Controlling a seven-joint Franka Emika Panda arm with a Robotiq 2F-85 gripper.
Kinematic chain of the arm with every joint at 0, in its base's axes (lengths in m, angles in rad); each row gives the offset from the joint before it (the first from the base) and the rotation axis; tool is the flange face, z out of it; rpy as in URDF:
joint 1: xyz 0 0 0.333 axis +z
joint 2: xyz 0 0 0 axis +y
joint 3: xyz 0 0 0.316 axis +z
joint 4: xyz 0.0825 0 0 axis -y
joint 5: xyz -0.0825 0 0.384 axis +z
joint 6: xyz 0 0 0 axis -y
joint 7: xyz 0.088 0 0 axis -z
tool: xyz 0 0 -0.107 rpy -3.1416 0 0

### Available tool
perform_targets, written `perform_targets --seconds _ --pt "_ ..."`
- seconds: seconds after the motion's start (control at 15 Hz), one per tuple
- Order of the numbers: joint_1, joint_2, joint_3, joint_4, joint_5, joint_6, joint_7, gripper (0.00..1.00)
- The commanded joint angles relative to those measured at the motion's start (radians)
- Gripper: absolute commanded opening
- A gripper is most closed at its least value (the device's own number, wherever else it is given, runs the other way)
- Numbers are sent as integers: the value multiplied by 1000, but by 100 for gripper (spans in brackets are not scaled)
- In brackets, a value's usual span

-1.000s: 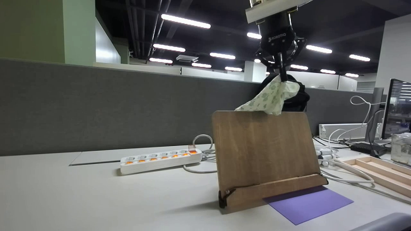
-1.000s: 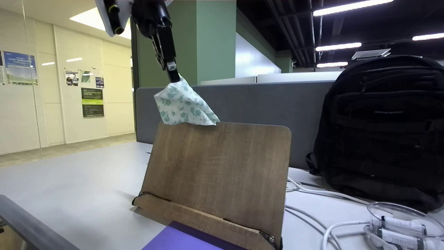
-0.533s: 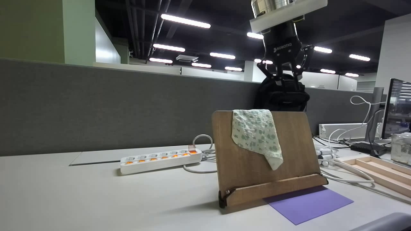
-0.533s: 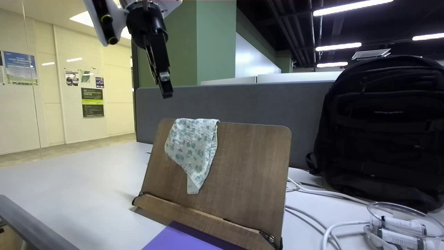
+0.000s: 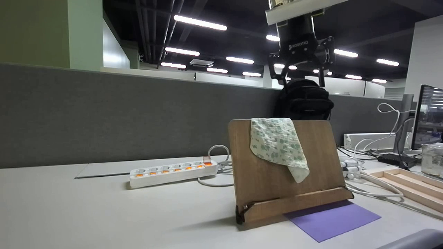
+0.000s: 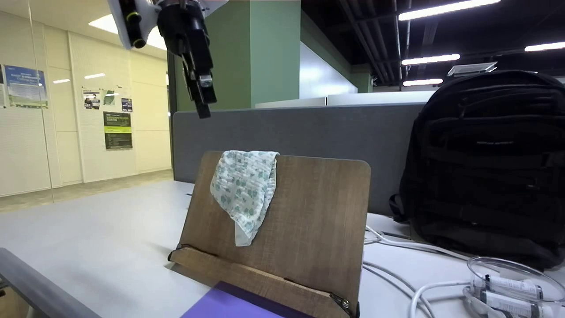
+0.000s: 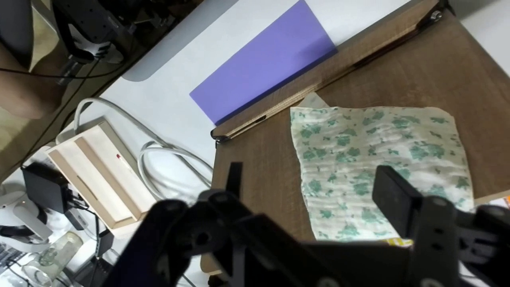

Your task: Hang the cloth on the wooden stand

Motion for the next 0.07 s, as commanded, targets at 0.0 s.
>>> perform_targets --seconds 0.0 --pt "23 -10 -21 46 84 -19 -122 100"
